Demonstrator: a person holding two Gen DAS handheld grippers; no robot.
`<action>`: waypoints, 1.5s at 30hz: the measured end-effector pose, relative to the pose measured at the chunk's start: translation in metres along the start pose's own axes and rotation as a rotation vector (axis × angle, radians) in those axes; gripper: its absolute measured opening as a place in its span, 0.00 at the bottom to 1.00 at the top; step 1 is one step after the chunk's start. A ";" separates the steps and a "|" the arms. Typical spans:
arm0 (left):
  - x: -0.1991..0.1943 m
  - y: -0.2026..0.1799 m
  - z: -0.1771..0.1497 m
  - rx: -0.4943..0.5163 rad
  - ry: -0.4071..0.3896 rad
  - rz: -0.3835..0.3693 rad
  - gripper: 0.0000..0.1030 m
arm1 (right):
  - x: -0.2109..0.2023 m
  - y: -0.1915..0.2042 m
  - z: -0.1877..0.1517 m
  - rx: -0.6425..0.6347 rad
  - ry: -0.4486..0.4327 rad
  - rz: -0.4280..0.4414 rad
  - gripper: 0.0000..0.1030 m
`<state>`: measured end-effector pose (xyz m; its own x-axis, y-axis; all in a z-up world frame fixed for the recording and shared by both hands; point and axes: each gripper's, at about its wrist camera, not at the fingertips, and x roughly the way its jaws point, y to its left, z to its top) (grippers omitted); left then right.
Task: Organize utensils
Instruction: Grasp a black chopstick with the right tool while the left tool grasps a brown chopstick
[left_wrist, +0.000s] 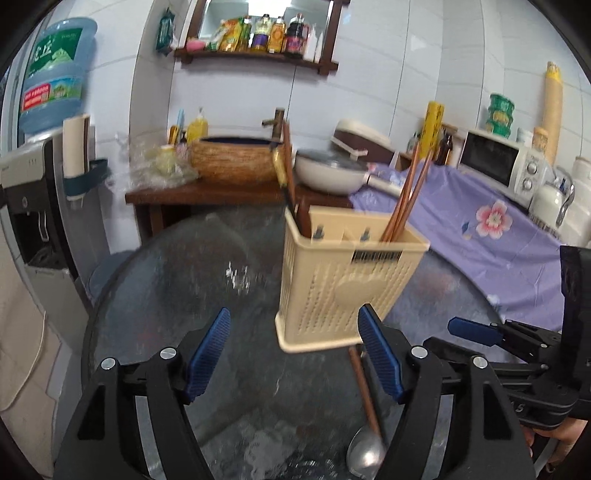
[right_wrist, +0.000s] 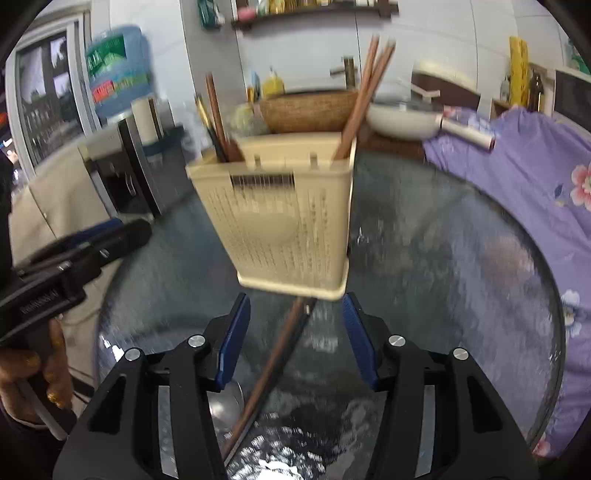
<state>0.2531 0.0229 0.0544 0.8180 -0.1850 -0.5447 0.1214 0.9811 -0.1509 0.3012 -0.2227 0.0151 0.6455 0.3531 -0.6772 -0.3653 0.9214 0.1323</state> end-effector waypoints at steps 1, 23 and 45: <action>0.004 0.001 -0.005 -0.003 0.019 -0.001 0.68 | 0.009 0.000 -0.008 0.004 0.033 -0.001 0.45; 0.032 0.010 -0.050 -0.027 0.154 -0.009 0.68 | 0.075 0.016 -0.036 0.007 0.252 -0.060 0.24; 0.086 -0.054 -0.044 0.125 0.326 -0.097 0.65 | 0.050 -0.064 -0.051 0.128 0.284 -0.020 0.15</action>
<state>0.2918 -0.0480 -0.0204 0.5798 -0.2662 -0.7700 0.2734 0.9539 -0.1239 0.3226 -0.2727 -0.0642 0.4321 0.2915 -0.8534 -0.2553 0.9472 0.1943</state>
